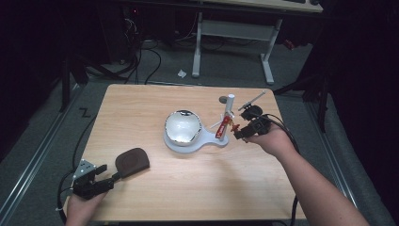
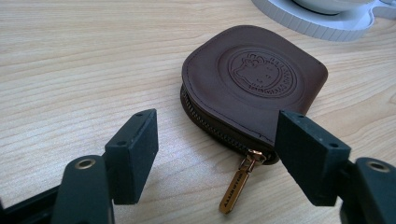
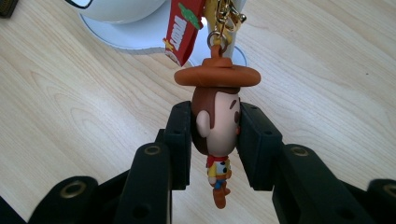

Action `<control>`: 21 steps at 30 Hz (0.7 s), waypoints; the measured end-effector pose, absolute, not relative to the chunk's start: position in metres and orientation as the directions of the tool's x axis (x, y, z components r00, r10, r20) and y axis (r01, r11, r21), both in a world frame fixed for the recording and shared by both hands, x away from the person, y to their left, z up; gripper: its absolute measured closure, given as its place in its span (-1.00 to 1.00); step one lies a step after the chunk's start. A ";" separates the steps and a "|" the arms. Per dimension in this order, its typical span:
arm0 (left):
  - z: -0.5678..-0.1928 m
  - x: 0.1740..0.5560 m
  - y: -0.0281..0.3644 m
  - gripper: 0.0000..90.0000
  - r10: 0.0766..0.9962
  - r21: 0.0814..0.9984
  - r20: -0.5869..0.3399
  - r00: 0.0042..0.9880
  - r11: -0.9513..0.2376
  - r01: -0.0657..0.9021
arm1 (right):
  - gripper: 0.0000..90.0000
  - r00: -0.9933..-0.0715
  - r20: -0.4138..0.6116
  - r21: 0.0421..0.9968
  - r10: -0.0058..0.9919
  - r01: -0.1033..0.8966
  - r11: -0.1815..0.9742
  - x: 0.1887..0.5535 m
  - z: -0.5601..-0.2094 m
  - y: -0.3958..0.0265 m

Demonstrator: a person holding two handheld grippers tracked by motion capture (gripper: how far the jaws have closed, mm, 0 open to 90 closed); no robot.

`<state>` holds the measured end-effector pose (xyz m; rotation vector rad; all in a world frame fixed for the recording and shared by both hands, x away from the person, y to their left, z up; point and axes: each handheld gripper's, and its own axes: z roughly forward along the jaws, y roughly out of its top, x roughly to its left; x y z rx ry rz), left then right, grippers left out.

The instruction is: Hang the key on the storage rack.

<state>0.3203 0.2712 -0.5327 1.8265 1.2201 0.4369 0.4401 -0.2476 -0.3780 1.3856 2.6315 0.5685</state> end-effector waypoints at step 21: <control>-0.533 0.320 0.270 -0.32 0.872 0.811 -0.168 0.460 -0.143 0.567 | 0.39 -0.567 0.058 0.410 0.822 0.764 0.498 0.433 -0.367 -0.256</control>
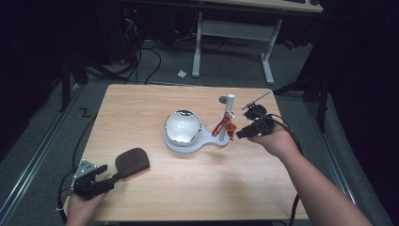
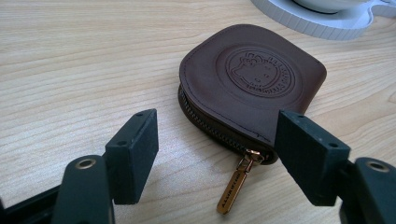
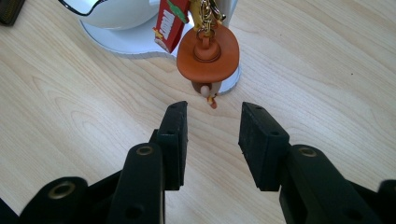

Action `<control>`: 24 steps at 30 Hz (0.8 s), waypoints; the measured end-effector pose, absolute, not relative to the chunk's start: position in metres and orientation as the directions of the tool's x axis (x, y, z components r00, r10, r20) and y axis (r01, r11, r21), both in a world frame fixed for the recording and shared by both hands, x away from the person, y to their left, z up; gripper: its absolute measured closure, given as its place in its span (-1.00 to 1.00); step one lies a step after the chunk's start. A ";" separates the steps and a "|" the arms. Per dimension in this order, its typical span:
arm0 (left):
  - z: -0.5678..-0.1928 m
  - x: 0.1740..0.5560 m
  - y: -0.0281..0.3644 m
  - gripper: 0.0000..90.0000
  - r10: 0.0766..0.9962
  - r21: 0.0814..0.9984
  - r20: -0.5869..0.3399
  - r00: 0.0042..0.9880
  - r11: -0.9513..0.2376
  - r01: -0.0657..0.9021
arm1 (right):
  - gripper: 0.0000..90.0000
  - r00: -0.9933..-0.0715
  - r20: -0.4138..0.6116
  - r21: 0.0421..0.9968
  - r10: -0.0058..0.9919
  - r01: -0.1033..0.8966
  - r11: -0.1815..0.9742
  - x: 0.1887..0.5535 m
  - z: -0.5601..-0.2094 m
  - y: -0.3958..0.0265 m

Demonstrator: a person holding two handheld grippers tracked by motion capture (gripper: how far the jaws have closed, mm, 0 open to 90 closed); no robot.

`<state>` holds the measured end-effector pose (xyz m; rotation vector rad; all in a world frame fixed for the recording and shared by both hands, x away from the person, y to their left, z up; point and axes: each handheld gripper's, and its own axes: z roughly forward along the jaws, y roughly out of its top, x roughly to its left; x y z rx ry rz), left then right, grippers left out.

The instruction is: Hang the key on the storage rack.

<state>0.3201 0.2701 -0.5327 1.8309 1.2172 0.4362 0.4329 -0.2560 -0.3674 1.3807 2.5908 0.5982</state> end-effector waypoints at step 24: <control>-0.532 0.321 0.269 -0.31 0.872 0.813 -0.162 0.462 -0.147 0.563 | 0.35 -0.536 0.057 0.415 0.842 0.780 0.468 0.417 -0.376 -0.271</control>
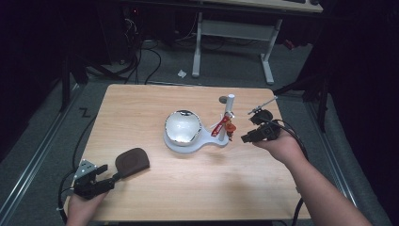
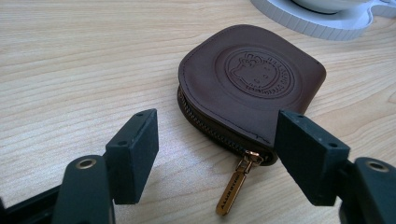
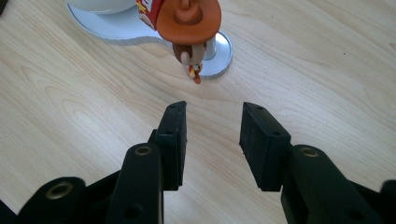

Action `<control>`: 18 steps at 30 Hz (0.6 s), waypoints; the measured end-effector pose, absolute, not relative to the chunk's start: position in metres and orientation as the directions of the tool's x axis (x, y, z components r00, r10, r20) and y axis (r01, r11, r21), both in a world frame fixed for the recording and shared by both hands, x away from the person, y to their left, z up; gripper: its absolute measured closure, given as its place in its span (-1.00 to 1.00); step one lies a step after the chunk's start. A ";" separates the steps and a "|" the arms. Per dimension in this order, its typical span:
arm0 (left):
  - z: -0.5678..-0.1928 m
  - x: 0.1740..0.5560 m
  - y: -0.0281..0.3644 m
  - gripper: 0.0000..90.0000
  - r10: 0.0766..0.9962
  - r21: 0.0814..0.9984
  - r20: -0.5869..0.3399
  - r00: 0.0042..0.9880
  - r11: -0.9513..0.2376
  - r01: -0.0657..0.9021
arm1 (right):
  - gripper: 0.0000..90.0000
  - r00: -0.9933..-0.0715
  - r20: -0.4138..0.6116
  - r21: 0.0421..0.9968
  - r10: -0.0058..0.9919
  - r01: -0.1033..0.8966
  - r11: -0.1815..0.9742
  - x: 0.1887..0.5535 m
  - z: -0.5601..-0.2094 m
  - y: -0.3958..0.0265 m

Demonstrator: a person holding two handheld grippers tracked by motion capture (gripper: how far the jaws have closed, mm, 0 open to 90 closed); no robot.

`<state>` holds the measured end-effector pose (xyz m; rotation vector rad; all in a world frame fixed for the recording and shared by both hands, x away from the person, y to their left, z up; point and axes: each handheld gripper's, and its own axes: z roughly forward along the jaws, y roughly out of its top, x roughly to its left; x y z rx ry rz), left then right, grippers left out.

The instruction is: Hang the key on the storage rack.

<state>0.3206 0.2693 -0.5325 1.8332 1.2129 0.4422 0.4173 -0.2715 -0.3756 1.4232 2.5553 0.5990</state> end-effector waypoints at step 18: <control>-0.531 0.320 0.267 -0.26 0.868 0.823 -0.150 0.473 -0.155 0.546 | 0.25 -0.553 0.032 0.452 0.833 0.751 0.481 0.377 -0.408 -0.278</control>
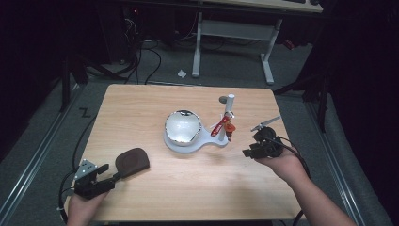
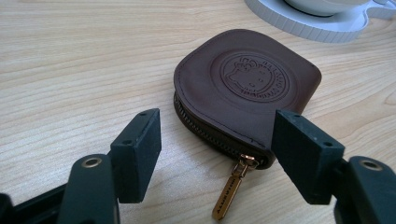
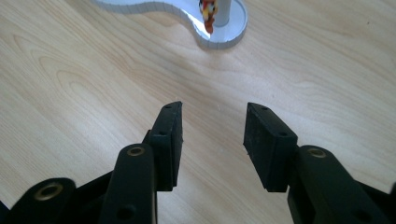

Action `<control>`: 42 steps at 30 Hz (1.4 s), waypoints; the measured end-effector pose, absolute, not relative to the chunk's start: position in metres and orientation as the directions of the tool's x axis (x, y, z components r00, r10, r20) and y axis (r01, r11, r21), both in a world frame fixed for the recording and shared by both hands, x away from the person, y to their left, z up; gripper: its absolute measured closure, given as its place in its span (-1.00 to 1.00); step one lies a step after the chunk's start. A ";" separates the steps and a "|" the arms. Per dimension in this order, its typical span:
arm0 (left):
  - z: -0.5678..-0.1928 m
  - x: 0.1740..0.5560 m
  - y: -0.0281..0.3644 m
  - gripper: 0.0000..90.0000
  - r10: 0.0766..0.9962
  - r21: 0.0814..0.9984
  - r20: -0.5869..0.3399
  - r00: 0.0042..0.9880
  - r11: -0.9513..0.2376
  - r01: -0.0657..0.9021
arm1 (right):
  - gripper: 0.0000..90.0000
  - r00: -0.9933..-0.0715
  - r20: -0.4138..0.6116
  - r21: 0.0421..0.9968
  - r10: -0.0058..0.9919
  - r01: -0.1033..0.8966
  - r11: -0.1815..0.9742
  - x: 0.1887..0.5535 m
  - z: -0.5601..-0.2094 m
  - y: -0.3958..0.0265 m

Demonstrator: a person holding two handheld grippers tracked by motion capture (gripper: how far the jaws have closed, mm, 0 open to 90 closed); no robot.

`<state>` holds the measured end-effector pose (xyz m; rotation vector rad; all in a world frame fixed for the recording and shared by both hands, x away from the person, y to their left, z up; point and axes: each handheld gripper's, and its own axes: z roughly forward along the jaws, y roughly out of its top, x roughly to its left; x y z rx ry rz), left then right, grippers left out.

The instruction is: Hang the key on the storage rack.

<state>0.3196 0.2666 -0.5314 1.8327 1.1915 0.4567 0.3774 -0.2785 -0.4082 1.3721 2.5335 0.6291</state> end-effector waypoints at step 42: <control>-0.529 0.316 0.253 -0.24 0.855 0.814 -0.143 0.499 -0.185 0.551 | 0.20 -0.452 0.065 0.729 0.889 0.630 0.268 0.276 -0.521 -0.301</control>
